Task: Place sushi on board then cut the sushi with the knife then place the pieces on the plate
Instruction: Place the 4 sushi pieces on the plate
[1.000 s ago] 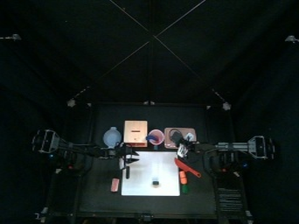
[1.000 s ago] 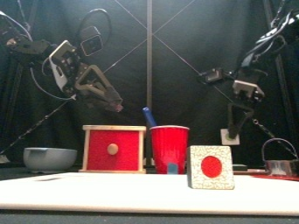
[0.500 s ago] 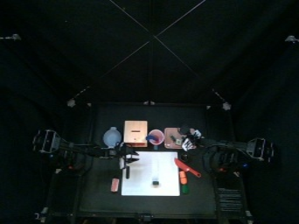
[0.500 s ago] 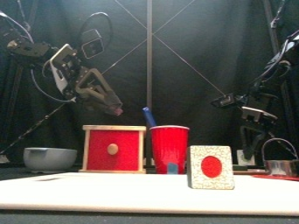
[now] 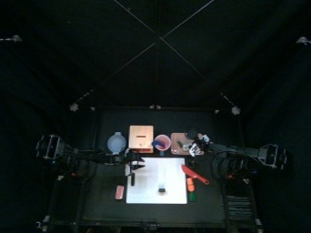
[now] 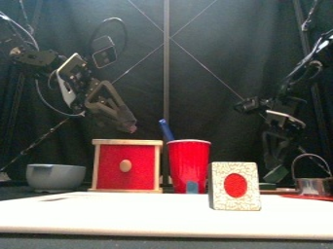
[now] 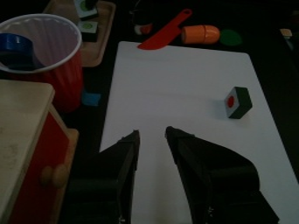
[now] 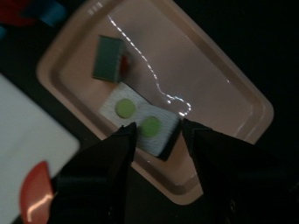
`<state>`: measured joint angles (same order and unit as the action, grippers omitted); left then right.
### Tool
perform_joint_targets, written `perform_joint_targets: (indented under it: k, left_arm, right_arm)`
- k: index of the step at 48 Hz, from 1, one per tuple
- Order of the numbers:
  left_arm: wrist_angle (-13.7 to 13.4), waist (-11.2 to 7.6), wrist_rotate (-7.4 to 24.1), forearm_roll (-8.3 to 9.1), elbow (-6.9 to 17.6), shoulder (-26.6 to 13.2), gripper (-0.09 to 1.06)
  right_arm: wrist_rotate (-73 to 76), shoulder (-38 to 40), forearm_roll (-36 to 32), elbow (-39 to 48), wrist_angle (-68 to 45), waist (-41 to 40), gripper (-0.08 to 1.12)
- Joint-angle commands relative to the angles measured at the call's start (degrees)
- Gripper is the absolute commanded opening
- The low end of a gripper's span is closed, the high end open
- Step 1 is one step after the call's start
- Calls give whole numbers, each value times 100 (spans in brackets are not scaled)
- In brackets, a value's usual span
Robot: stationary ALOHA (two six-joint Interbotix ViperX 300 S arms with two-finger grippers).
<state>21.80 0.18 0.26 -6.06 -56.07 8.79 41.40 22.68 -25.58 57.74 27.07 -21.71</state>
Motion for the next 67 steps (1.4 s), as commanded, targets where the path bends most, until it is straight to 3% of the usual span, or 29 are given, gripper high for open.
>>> perform_joint_targets:
  k: [1,10,16,32,48,67]
  left_arm:
    - [26,18,9,0,132,70,73]
    - [26,18,0,0,123,70,73]
    - [26,18,9,0,123,79,73]
    - [26,18,0,0,123,79,73]
    - [26,18,-18,0,123,79,73]
    - [35,18,-9,0,105,79,72]
  right_arm:
    - [-18,281,-53,-325,316,202,81]
    - [-9,334,-176,-281,905,176,81]
    - [-9,343,-105,-299,686,281,82]
    - [-26,176,-53,-835,-334,2382,81]
    - [0,-1169,0,-1749,-624,3955,81]
    - [-35,-2373,0,-2777,-132,4359,81]
